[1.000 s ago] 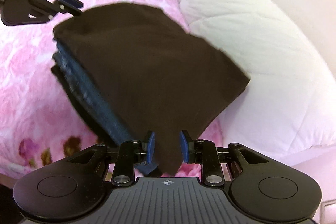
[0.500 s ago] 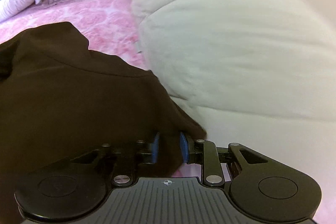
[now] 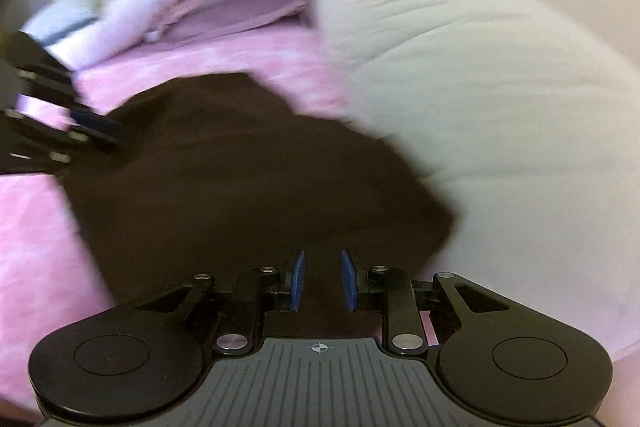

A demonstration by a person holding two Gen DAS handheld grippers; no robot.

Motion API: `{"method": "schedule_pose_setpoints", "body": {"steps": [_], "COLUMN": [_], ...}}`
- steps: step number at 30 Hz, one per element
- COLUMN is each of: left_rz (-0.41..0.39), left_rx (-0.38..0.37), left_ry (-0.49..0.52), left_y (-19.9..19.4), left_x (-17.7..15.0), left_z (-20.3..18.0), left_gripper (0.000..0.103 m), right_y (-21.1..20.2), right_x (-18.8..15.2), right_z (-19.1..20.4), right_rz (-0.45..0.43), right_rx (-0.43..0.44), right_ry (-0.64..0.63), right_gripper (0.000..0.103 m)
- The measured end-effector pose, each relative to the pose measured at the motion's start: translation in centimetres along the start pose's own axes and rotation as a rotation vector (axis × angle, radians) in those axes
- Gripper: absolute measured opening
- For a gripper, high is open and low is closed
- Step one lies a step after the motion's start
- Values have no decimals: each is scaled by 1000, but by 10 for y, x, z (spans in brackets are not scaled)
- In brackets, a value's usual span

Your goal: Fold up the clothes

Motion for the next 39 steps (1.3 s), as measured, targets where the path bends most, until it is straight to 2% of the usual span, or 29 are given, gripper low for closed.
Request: {"method": "schedule_pose_setpoints", "body": {"steps": [3,6,9,14,19,21,22,24,27,29,34,36,39], "left_rz": [-1,-4,5,61,67,80,85,88,90,83,66,29,-44], "left_rx": [-1,12,11,-7,19,22,23,17,-12,-45,-148,-138,-104], "left_ry": [40,-21,-94,-72,-191,-256,-291,-373,-482,-548,-721,-707,-615], "left_y": [4,-12,-28,-24,-56,-77,-87,-108,-135,-153,-198,-216,-244], "left_x": [-4,-2,-8,-26,-29,-38,-43,-57,-80,-95,-130,-139,-150], "left_z": [-4,9,15,-3,14,16,17,19,16,17,28,31,30], "left_gripper": [6,13,14,13,16,22,30,40,57,70,80,82,84], "right_y": [12,-5,-18,-2,-28,-44,-52,-66,-88,-102,-132,-143,-156], "right_x": [-15,-16,-18,-26,-23,-28,-31,-40,-53,-60,-70,-73,-77], "right_z": [12,19,36,43,48,56,61,75,99,121,182,206,239], "right_rz": [46,18,-14,17,3,-6,-10,-18,-47,-82,-171,-193,-205], "right_rx": [7,-11,22,26,-20,-41,-53,-82,-129,-161,-230,-257,-285], "right_ry": [8,19,26,114,122,145,161,208,303,374,487,508,508], "right_gripper": [25,25,25,25,26,33,38,59,71,73,76,77,78]}}
Point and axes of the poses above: each gripper's, at about its wrist camera, not at the fingertips, and y roughly the way its jaws point, z to its left, x to its top, the point moved 3 cm from there along y, roughly the way its jaws point, and after that the axes turned 13 degrees about x, right-handed, at the moved point
